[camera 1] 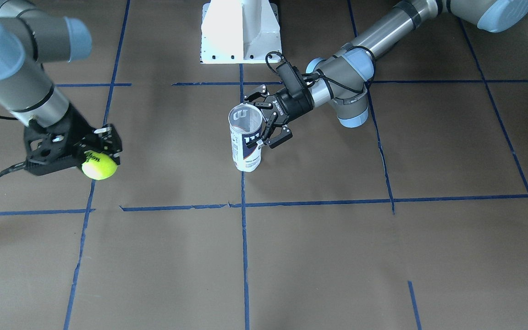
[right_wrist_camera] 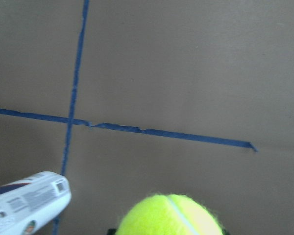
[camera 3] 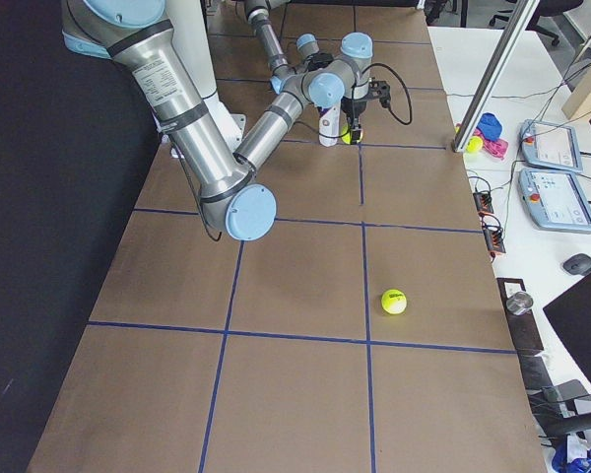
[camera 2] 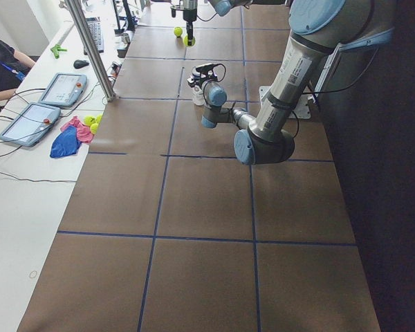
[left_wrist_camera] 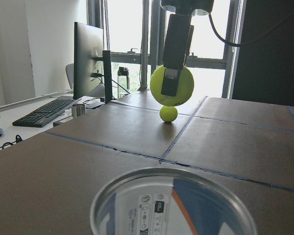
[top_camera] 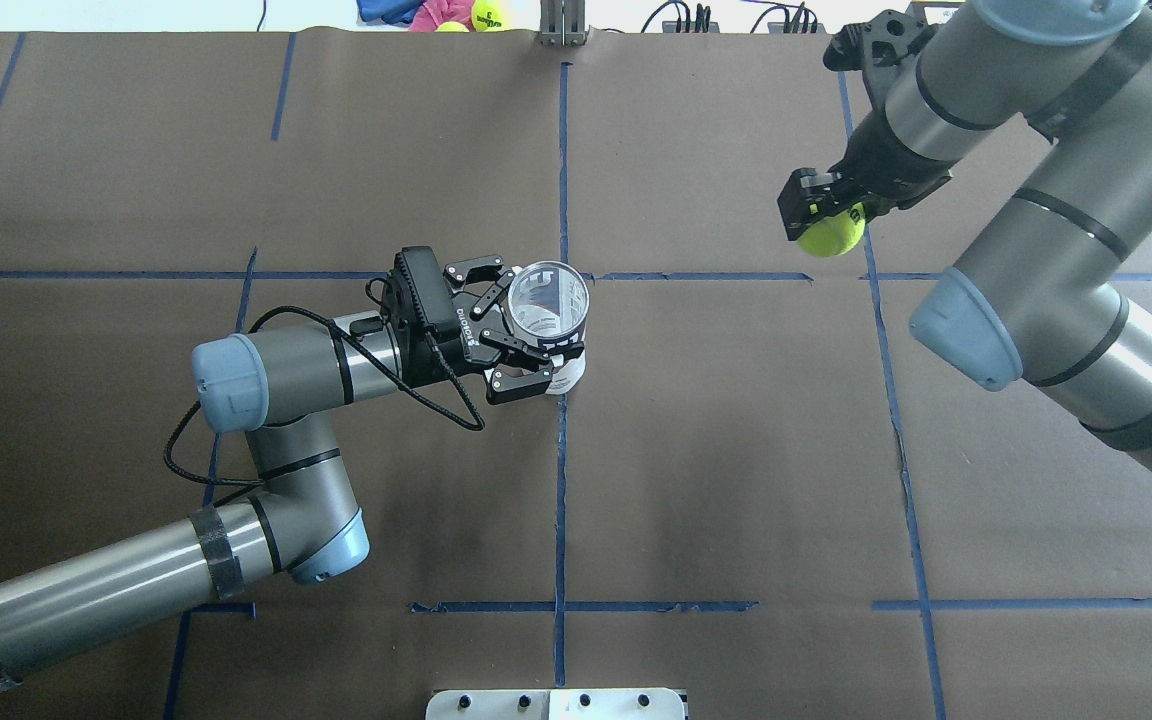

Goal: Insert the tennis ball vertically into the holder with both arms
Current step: 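Carry the ball with the right gripper over the can's open top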

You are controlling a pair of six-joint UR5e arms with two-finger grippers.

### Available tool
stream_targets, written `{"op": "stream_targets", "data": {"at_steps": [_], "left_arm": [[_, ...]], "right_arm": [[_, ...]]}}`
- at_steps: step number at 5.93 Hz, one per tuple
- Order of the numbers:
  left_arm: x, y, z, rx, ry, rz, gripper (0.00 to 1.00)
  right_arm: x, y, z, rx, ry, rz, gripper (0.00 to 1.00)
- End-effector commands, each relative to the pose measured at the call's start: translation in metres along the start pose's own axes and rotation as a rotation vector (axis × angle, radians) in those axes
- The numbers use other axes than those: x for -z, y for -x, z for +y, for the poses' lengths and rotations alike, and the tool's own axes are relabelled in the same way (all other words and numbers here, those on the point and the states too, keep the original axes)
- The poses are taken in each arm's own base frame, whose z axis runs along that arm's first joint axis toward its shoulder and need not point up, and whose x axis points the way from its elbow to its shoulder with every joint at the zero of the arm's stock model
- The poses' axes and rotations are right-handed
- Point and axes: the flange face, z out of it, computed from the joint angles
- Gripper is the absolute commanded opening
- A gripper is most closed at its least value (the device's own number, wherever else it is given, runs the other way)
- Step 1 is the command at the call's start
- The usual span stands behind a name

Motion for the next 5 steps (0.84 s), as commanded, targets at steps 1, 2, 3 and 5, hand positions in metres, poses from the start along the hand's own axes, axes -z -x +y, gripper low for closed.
{"op": "stream_targets", "data": {"at_steps": [1,2,3,5], "left_arm": [[-0.001,-0.001,0.001,0.002,0.004,0.000,0.90],[-0.001,-0.001,0.001,0.001,0.004,0.000,0.90],[-0.001,-0.001,0.001,0.002,0.004,0.000,0.90],[-0.001,-0.001,0.001,0.002,0.004,0.000,0.90]], "right_arm": [[0.029,0.119,0.028,-0.104,0.006,0.014,0.08],[0.019,0.151,0.046,-0.113,-0.015,0.048,0.08],[0.012,0.173,0.043,-0.116,-0.012,0.057,0.08],[-0.001,0.200,0.033,-0.119,0.008,0.082,0.10]]}}
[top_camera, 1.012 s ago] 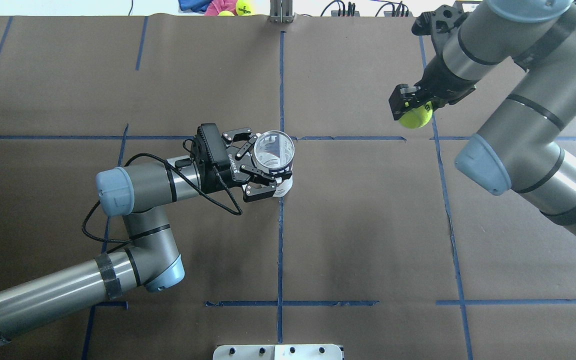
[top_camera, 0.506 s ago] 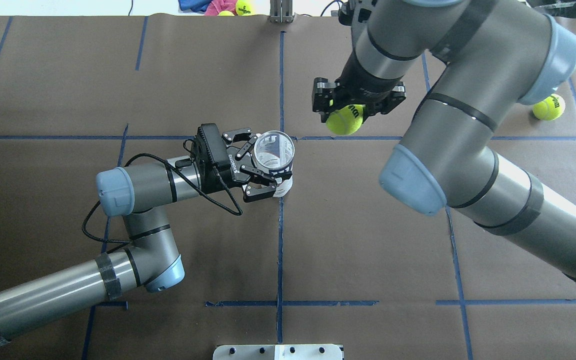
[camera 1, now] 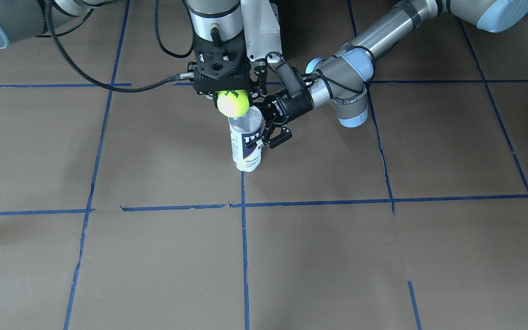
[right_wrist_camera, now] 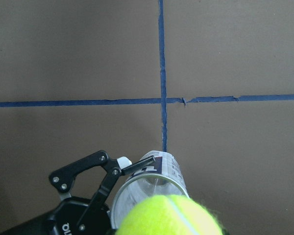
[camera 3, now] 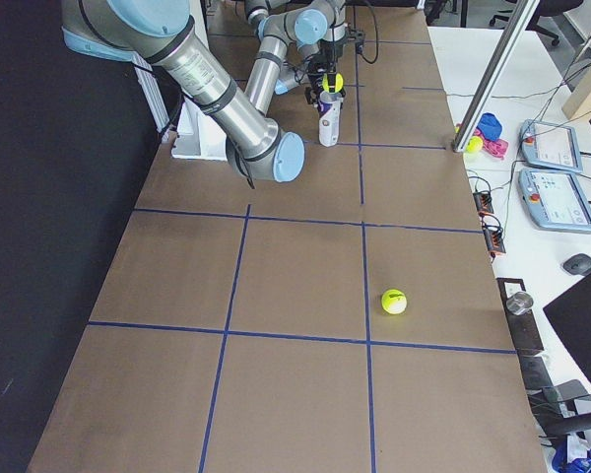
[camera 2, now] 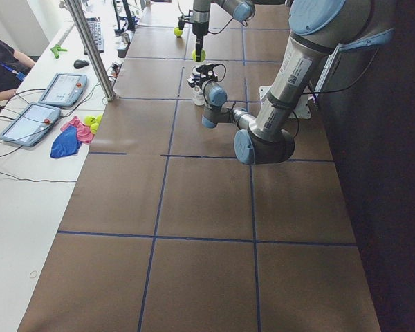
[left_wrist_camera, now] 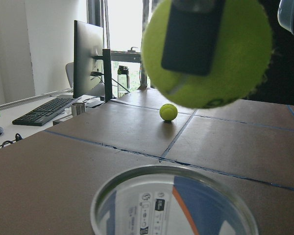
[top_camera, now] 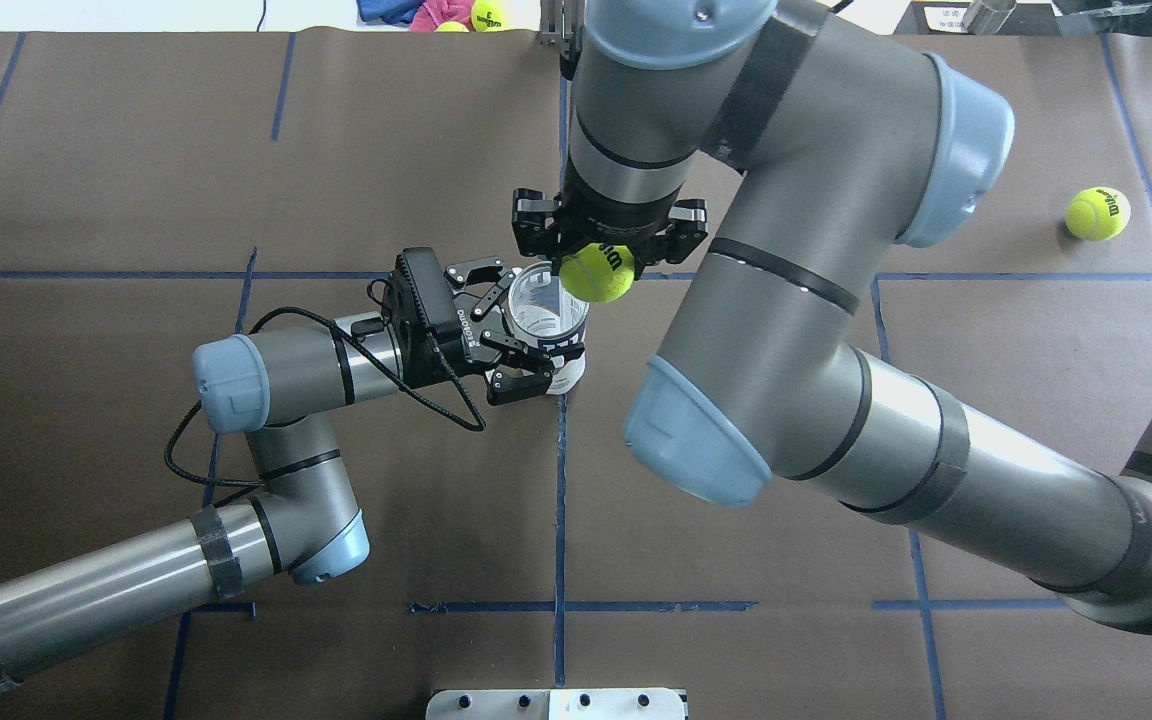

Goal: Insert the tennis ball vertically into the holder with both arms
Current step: 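Carry the ball with the right gripper over the can's open top, then lower the ball into the can and open the right gripper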

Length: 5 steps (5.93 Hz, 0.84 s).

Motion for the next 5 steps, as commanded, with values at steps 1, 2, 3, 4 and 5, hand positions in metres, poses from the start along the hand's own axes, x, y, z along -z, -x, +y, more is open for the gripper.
{"op": "stream_targets", "data": {"at_steps": [1,2,3,4,5], "left_arm": [[-0.0001,-0.0003,-0.0007,0.000,-0.001,0.000,0.90],[-0.0003,-0.0002,-0.0006,0.000,0.000,0.000,0.90],[-0.0004,0.0001,0.0001,0.000,0.001,-0.001,0.89],[-0.0004,0.0001,0.0001,0.000,0.001,-0.001,0.88],[-0.0003,-0.0002,-0.0006,0.000,0.000,0.000,0.88]], "right_arm": [[-0.0113,0.0096,0.0030,0.002,0.014,0.017,0.14],[-0.0118,0.0100,0.0038,0.003,0.015,0.017,0.26],[-0.0205,0.0099,0.0094,0.012,0.017,0.028,0.91],[-0.0194,0.0113,0.0097,0.014,0.010,0.029,0.99],[-0.0193,0.0115,0.0097,0.016,0.009,0.027,0.99]]}}
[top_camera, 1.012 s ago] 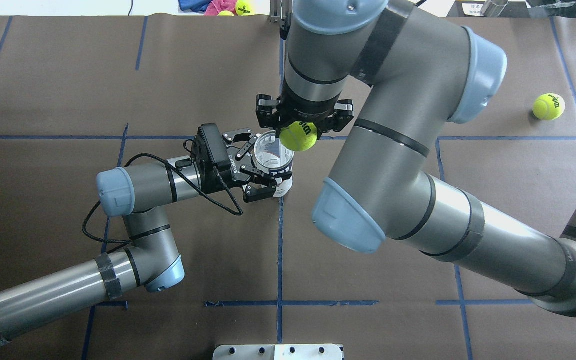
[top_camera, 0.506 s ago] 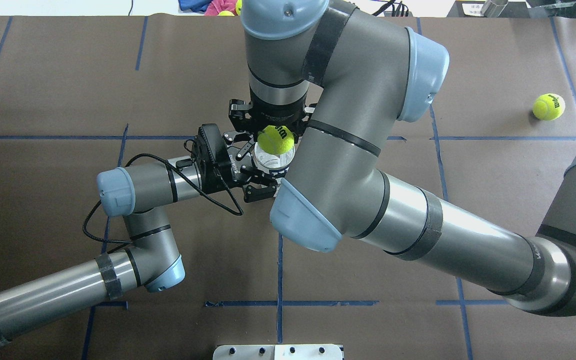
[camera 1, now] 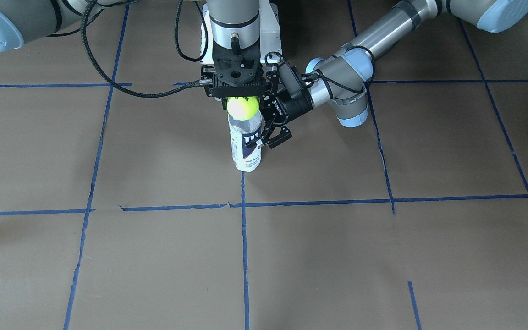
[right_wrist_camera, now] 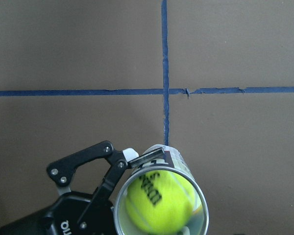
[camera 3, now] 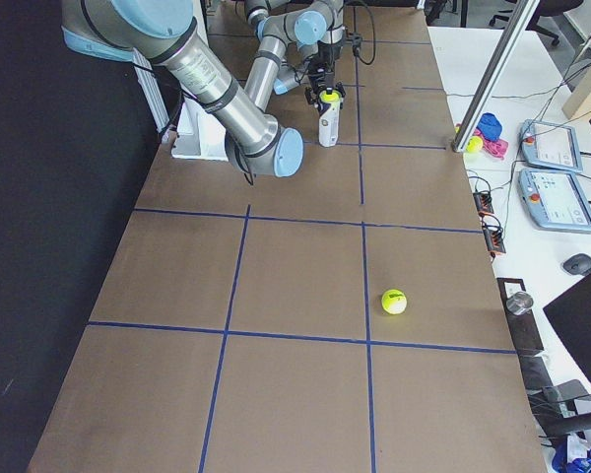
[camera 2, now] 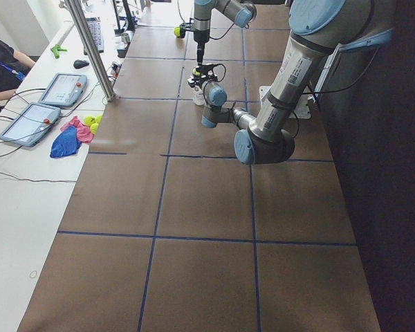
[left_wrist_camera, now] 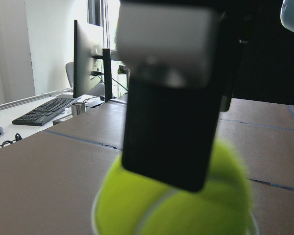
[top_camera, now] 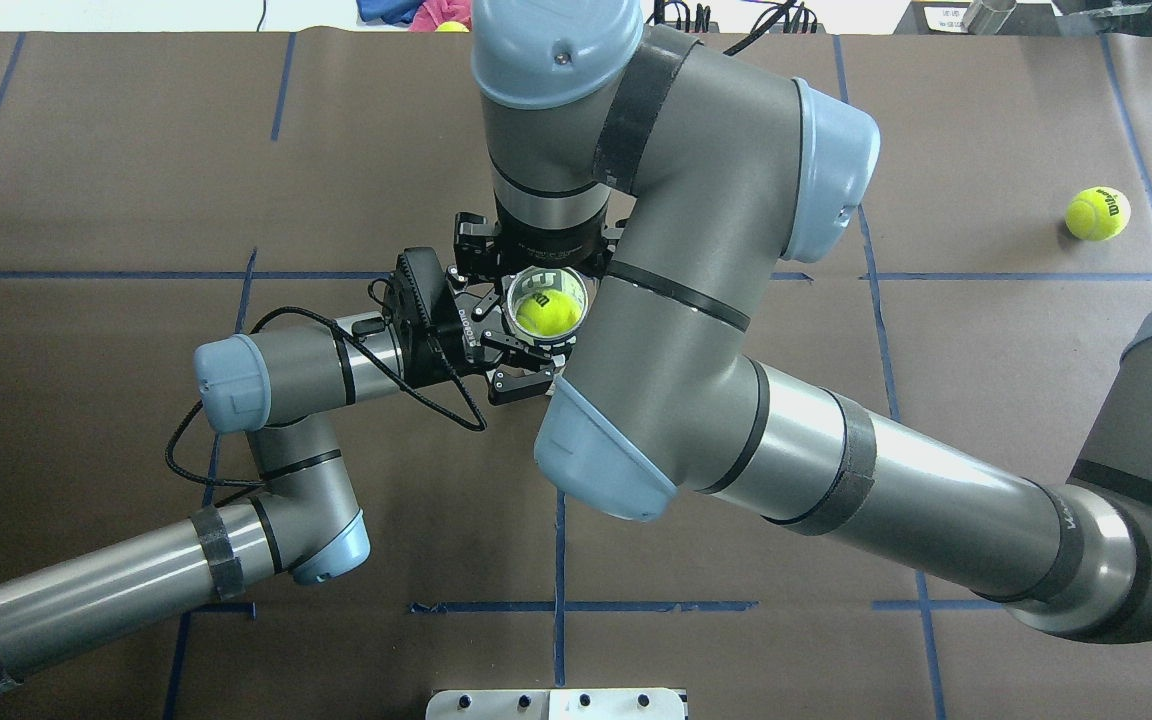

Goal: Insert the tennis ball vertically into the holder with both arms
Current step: 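Lower the ball into the can and open the right gripper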

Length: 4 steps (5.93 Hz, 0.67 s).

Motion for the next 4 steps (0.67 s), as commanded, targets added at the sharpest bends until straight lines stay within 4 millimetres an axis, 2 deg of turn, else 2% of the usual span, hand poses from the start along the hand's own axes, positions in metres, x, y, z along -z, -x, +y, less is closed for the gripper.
{"op": "stream_targets", "data": {"at_steps": [1,2,3,4], "left_arm": [[0.000,0.000,0.000,0.000,-0.001,0.000,0.86],[0.000,0.000,0.000,0.000,-0.001,0.000,0.86],[0.000,0.001,-0.001,-0.001,-0.001,-0.001,0.86],[0.000,0.001,-0.001,-0.001,-0.001,-0.001,0.86]], "right_arm": [[0.000,0.000,0.000,0.006,-0.002,0.000,0.99],[0.001,-0.001,0.002,0.020,0.002,-0.005,0.99],[0.003,-0.013,-0.008,0.037,-0.001,-0.002,1.00],[0.008,-0.054,-0.037,0.107,-0.001,0.004,1.00]]}}
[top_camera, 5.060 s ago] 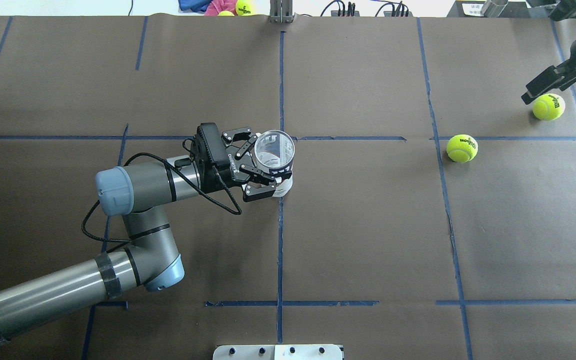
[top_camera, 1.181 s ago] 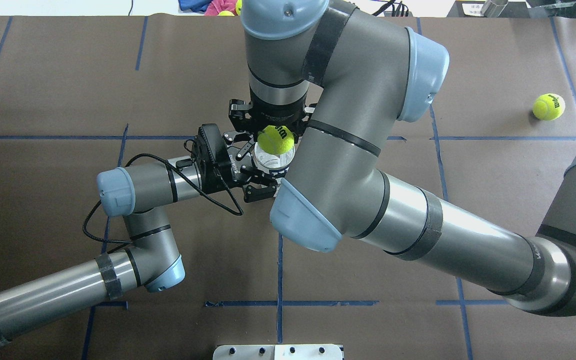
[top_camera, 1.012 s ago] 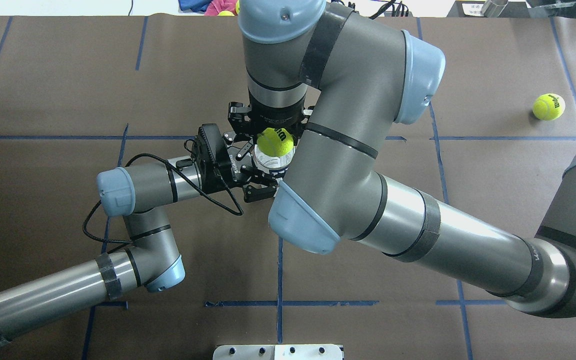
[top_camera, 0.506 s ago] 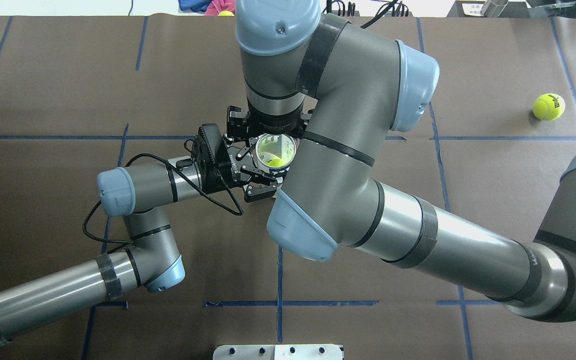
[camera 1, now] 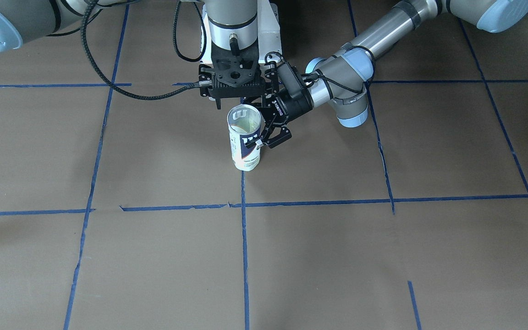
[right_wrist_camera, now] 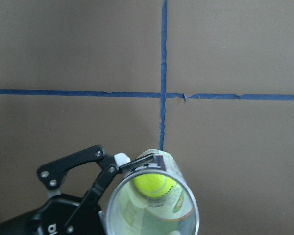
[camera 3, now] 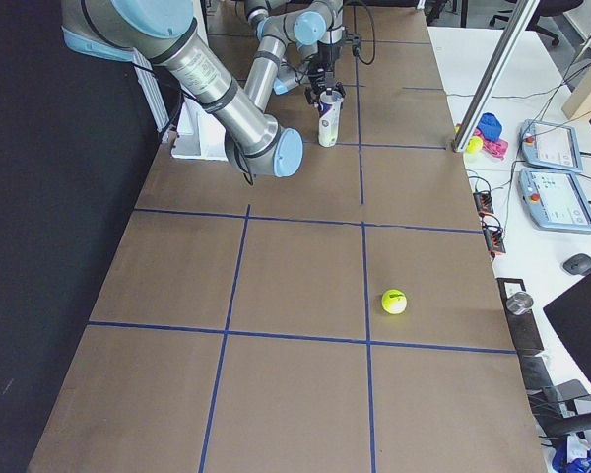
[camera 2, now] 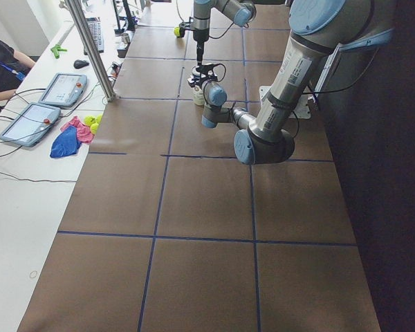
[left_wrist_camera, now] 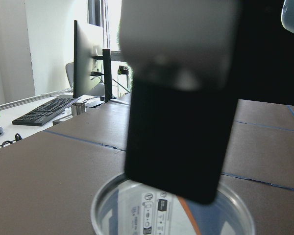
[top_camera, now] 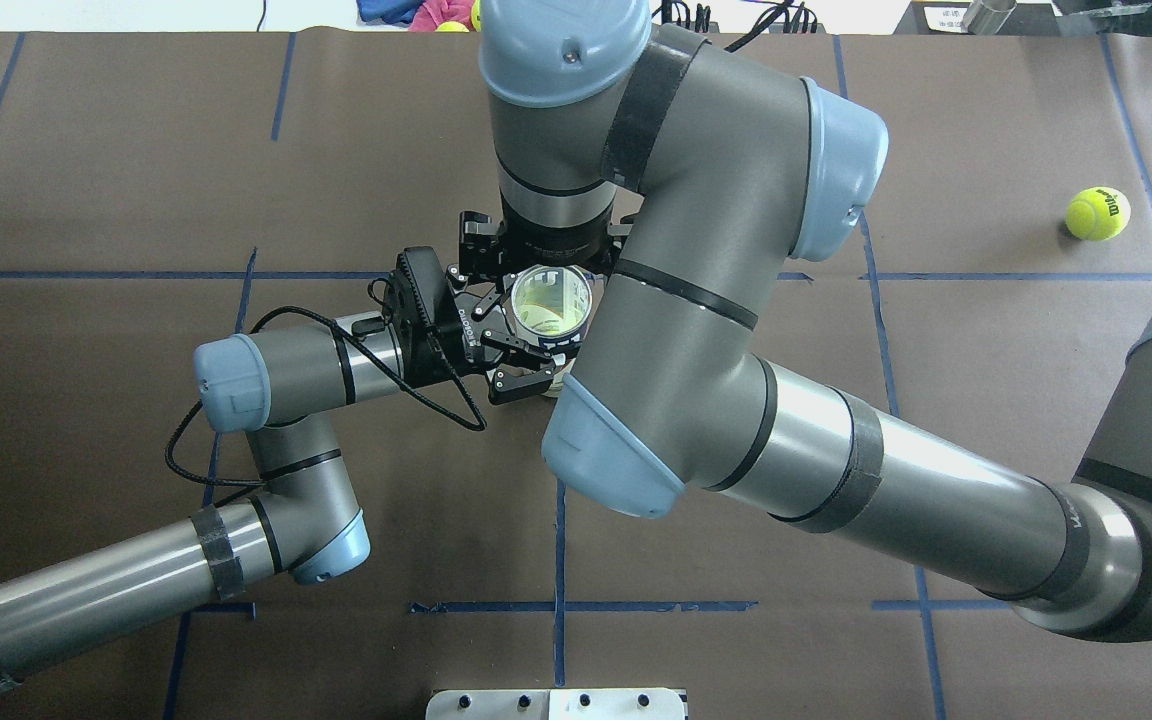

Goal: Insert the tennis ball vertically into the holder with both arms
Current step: 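Move the right gripper back to the second yellow tennis ball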

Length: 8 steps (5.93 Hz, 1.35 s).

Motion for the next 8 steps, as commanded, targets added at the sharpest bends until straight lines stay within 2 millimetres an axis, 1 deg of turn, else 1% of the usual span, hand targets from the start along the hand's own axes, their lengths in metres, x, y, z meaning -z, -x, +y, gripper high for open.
{"op": "stream_targets", "data": {"at_steps": [1,2,3,4,5,6,7,8], "left_arm": [[0.000,0.000,0.000,0.000,0.000,0.000,0.86],[0.000,0.000,0.000,0.000,-0.002,0.000,0.86],[0.000,0.000,0.000,0.000,0.000,0.000,0.86],[0.001,0.001,0.000,-0.001,-0.001,-0.002,0.86],[0.001,0.001,0.000,-0.001,-0.001,-0.002,0.86],[0.001,0.001,0.001,-0.002,0.000,0.000,0.86],[0.001,0.001,0.000,-0.002,-0.001,-0.002,0.86],[0.001,0.001,0.000,-0.002,-0.001,-0.002,0.86]], "right_arm": [[0.009,-0.101,-0.055,0.104,0.010,0.015,1.00],[0.013,-0.174,-0.088,0.190,0.018,0.040,1.00],[0.012,-0.253,-0.113,0.283,0.008,0.086,1.00],[-0.004,-0.338,-0.133,0.349,0.013,0.126,1.00],[-0.023,-0.417,-0.162,0.402,0.033,0.103,1.00],[-0.046,-0.489,-0.184,0.453,0.026,0.101,1.00],[-0.079,-0.547,-0.185,0.495,0.029,0.110,1.00],[-0.111,-0.591,-0.185,0.527,0.020,0.114,1.00]]}}
